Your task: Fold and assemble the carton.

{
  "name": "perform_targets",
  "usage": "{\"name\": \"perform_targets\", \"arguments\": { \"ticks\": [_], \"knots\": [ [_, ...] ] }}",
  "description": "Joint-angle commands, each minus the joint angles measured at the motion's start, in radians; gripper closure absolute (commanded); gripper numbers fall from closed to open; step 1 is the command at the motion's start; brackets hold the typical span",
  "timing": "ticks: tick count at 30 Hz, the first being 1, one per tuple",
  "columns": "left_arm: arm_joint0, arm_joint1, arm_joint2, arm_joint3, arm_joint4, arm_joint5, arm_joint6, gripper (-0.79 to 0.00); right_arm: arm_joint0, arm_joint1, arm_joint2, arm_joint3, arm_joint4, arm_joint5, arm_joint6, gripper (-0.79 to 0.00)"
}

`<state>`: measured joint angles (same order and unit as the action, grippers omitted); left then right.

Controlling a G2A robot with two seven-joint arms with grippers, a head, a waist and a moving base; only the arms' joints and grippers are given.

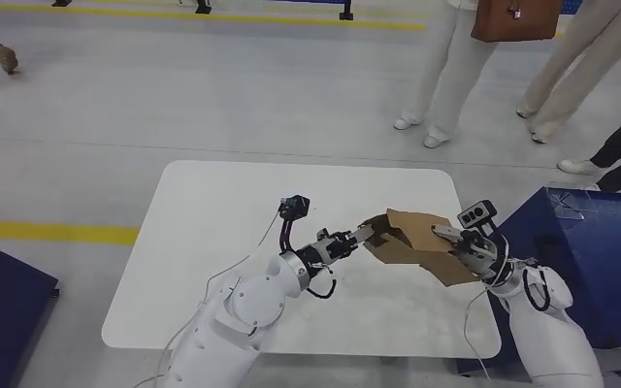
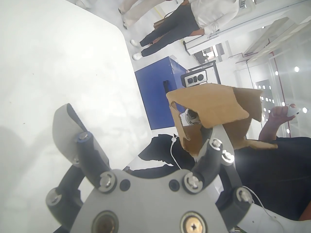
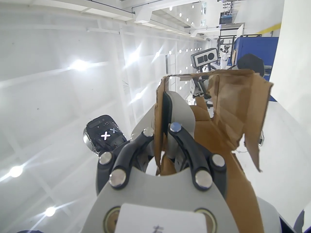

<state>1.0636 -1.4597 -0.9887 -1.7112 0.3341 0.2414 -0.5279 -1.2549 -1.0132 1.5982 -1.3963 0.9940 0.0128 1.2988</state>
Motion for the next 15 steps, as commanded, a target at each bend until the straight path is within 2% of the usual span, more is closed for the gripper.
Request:
{"name": "perform_targets", "arguments": {
  "ticks": [1, 11, 15],
  "knots": [
    [-0.003, 0.000, -0.001, 0.009, -0.003, 0.010, -0.003, -0.785, -0.002, 0.000, 0.004, -0.003, 0.014, 0.011, 0.003, 0.000],
    [-0.022, -0.002, 0.008, 0.051, -0.004, 0.042, -0.022, -0.785, -0.003, -0.002, 0.024, -0.005, 0.070, 0.028, -0.018, 0.000],
    [-0.009, -0.002, -0.010, 0.027, -0.029, 0.017, 0.016, -0.785, 0.002, -0.004, 0.019, 0.004, 0.066, 0.023, -0.049, 0.000]
  ]
}}
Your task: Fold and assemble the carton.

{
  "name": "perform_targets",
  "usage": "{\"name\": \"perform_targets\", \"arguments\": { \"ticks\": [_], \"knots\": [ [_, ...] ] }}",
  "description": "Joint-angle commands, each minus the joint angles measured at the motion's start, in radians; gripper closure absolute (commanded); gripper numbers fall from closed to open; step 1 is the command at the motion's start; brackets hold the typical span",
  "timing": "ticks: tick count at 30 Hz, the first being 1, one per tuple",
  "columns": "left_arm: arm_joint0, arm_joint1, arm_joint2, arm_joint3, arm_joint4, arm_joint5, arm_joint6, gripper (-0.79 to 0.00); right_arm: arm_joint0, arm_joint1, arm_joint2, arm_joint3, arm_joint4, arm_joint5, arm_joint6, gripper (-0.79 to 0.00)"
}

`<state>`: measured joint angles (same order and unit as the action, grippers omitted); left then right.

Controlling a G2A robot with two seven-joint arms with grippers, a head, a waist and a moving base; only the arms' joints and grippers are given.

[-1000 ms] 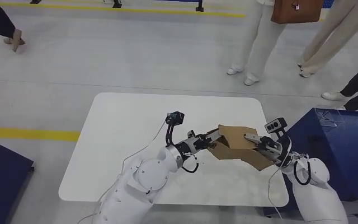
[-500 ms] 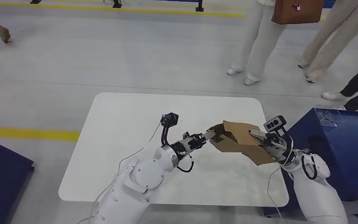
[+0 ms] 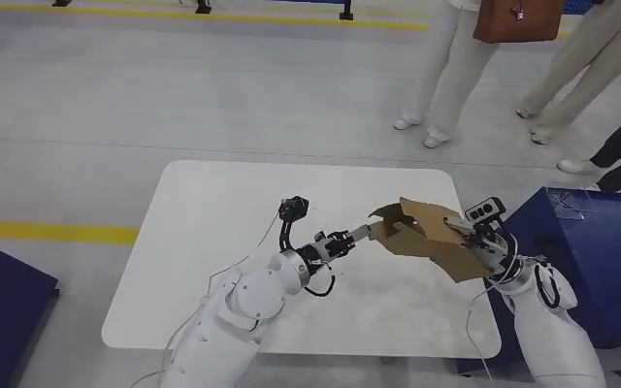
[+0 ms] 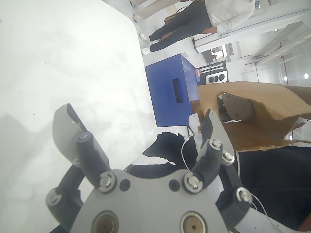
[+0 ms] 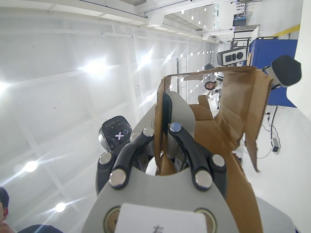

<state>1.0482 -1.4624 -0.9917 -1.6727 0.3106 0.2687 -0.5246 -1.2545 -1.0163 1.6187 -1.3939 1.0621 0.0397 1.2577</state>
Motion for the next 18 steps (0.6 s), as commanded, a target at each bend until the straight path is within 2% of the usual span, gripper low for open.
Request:
{"name": "perform_targets", "arguments": {
  "ticks": [1, 6, 10, 18],
  "knots": [
    [0.017, 0.001, -0.015, -0.026, -0.015, -0.024, 0.027, -0.785, 0.003, -0.001, -0.003, 0.006, -0.006, -0.007, -0.020, 0.000],
    [0.084, 0.010, -0.056, -0.098, -0.046, -0.075, 0.062, -0.785, 0.012, -0.005, -0.011, 0.019, -0.019, -0.032, -0.056, 0.000],
    [0.115, 0.015, -0.052, -0.128, -0.035, -0.091, 0.046, -0.785, 0.015, -0.006, -0.019, 0.024, -0.026, -0.038, -0.057, 0.000],
    [0.085, 0.009, 0.008, -0.102, -0.015, -0.068, 0.024, -0.785, 0.006, -0.008, -0.034, 0.012, -0.061, -0.059, -0.041, 0.000]
  ]
}}
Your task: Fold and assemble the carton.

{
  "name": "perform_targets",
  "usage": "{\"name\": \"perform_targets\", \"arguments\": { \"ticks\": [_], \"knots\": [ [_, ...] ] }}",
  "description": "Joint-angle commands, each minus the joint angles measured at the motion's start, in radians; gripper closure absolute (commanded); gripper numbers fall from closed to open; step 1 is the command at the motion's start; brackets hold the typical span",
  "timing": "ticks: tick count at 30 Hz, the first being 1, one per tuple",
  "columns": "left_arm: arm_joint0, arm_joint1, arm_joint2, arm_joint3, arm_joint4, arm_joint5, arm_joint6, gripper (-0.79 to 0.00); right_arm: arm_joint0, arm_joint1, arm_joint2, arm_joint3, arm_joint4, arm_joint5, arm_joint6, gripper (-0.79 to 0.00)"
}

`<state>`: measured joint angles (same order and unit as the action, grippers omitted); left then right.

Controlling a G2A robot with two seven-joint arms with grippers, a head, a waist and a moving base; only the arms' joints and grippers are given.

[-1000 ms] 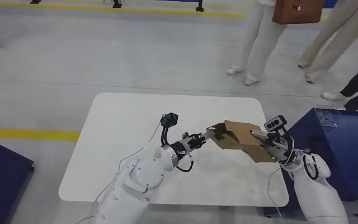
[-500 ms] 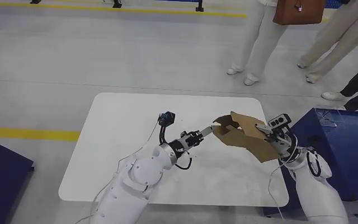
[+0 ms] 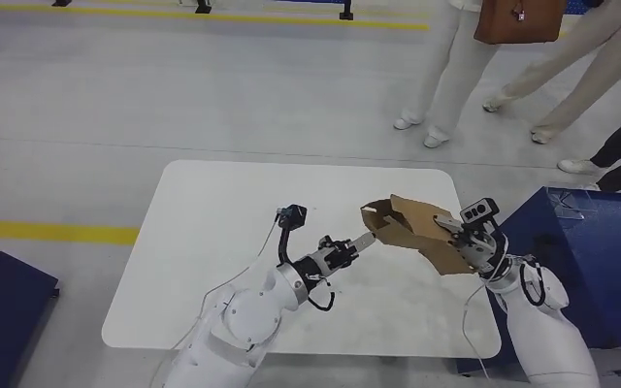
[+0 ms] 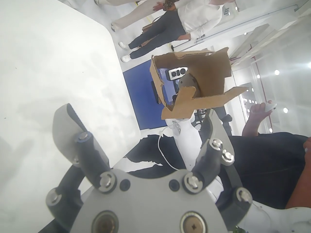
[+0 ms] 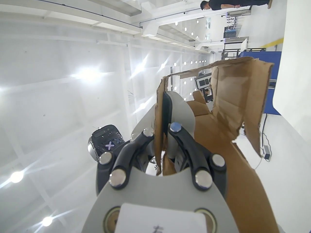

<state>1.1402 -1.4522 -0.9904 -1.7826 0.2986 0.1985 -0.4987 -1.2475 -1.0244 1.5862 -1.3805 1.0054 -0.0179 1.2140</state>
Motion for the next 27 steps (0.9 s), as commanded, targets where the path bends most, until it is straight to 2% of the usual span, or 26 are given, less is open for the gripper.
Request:
{"name": "perform_targets", "arguments": {
  "ticks": [1, 13, 22, 27],
  "knots": [
    [-0.015, -0.003, 0.013, 0.018, -0.004, 0.008, -0.001, -0.785, -0.001, 0.000, -0.002, -0.003, -0.009, -0.004, 0.006, 0.000],
    [-0.107, -0.023, 0.075, 0.124, -0.017, 0.109, -0.022, -0.785, -0.011, 0.002, -0.003, -0.005, -0.043, -0.002, 0.040, 0.000],
    [-0.133, -0.034, 0.126, 0.150, -0.009, 0.117, -0.036, -0.785, -0.008, 0.003, -0.013, -0.008, -0.066, 0.011, 0.040, 0.000],
    [-0.126, -0.035, 0.116, 0.140, -0.011, 0.108, -0.011, -0.785, 0.004, 0.002, -0.016, 0.006, -0.056, 0.030, 0.028, 0.000]
  ]
}}
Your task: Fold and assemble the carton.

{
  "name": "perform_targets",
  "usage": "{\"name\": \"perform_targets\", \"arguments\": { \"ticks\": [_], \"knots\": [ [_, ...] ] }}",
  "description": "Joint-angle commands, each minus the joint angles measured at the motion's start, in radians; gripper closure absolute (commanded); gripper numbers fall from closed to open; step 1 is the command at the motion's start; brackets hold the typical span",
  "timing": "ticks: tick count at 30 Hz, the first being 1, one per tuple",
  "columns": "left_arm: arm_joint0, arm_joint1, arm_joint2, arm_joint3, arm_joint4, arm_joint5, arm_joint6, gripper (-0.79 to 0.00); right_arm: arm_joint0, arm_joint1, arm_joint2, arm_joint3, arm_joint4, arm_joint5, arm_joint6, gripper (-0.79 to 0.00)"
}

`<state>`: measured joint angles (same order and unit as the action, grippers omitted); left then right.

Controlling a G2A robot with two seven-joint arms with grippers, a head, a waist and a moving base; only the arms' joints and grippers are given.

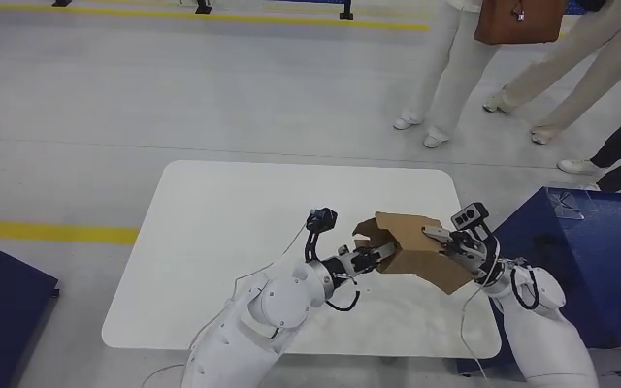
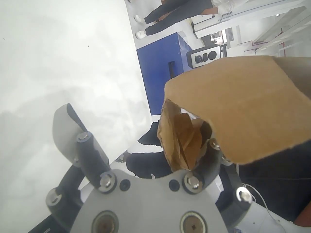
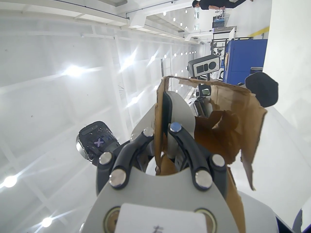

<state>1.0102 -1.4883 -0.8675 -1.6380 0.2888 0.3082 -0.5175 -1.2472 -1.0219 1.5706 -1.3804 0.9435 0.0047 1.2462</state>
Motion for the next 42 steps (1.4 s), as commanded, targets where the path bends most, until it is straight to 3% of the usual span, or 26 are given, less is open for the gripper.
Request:
{"name": "perform_targets", "arguments": {
  "ticks": [1, 10, 14, 25, 34, 42],
  "knots": [
    [0.010, 0.002, -0.015, -0.013, -0.002, -0.004, 0.012, -0.785, 0.008, -0.001, -0.002, 0.014, 0.014, 0.020, -0.013, 0.000],
    [0.130, 0.028, -0.160, -0.154, -0.046, -0.102, 0.072, -0.785, 0.090, -0.009, -0.036, 0.133, 0.138, 0.220, -0.036, 0.000],
    [0.163, 0.040, -0.205, -0.161, -0.032, -0.086, 0.050, -0.785, 0.128, -0.011, -0.050, 0.176, 0.185, 0.311, -0.019, 0.000],
    [0.099, 0.036, -0.132, -0.089, 0.014, -0.057, -0.019, -0.785, 0.141, -0.010, -0.072, 0.179, 0.186, 0.356, 0.023, 0.000],
    [0.080, 0.030, -0.097, -0.079, 0.011, -0.062, -0.020, -0.785, 0.108, -0.007, -0.080, 0.144, 0.129, 0.296, 0.048, 0.000],
    [0.044, 0.023, -0.061, -0.036, 0.033, 0.008, -0.038, -0.785, 0.087, -0.003, -0.072, 0.120, 0.109, 0.263, 0.061, 0.000]
  ]
}}
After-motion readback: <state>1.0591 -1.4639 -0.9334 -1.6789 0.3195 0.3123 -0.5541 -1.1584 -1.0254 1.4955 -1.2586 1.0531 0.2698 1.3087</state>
